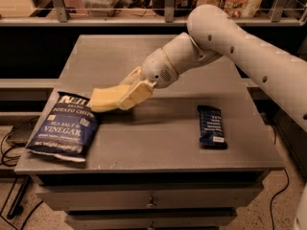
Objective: Move sponge near blue chip bag
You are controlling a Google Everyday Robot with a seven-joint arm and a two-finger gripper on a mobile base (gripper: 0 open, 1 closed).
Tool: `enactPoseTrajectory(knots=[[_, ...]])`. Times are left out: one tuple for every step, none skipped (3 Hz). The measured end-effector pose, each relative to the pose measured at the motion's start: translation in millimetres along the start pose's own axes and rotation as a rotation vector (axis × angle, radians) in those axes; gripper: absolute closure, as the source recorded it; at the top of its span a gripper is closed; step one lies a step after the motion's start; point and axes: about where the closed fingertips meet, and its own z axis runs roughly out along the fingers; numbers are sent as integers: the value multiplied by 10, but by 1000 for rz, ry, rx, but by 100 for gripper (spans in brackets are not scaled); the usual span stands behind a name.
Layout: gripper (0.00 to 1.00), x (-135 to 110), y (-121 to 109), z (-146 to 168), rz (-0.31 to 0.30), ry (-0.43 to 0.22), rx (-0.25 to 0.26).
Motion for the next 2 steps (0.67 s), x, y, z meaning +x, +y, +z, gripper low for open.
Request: enactPoseTrajectory(knots=[[15, -6, 20, 30, -2, 1, -9], [0, -12, 26, 52, -3, 1, -14]])
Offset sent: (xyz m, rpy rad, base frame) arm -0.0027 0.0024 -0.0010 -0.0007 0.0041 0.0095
